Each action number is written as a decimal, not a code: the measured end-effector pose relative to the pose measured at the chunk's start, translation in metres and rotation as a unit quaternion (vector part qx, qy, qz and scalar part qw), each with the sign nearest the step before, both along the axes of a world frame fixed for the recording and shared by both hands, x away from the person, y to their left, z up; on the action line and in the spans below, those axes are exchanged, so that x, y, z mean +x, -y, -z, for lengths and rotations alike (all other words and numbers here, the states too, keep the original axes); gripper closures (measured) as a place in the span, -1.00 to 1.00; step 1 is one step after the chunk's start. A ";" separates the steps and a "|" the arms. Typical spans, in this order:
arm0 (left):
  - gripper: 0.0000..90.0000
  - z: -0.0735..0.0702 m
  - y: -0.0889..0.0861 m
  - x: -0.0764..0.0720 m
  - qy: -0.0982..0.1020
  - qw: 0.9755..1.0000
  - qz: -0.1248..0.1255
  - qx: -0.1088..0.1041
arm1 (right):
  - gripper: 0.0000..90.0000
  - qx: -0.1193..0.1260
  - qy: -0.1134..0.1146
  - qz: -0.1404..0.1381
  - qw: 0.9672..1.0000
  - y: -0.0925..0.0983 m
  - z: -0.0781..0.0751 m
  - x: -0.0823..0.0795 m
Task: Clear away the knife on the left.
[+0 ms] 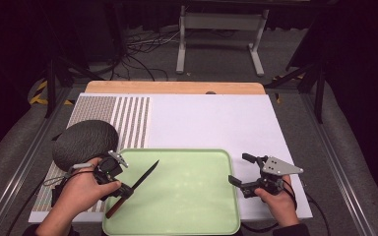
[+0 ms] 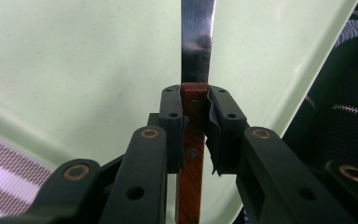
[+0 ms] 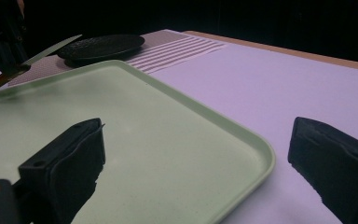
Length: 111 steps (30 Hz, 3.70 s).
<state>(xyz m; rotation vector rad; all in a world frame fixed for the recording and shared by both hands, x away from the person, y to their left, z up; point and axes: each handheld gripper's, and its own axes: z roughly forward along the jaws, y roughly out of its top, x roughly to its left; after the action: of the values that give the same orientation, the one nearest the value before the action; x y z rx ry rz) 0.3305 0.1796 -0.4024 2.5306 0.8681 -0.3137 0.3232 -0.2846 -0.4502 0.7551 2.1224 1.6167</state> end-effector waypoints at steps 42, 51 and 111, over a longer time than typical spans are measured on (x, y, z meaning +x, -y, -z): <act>0.72 0.034 0.003 0.007 -0.056 0.998 -0.022 0.012 | -0.90 -0.006 -0.005 -0.004 1.000 0.000 0.003 0.000; 0.72 0.038 0.004 0.007 -0.065 0.997 -0.026 0.020 | -0.90 -0.007 -0.006 -0.004 1.000 0.001 0.003 0.000; 0.52 0.022 0.031 -0.007 0.109 0.991 0.054 -0.059 | -0.90 -0.007 -0.008 -0.008 1.000 0.000 0.003 0.000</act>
<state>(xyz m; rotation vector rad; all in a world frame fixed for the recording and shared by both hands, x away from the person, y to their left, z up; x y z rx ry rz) 0.3237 0.1489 -0.4248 2.4489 0.6136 -0.1150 0.3228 -0.2848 -0.4533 0.7520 2.1533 1.6080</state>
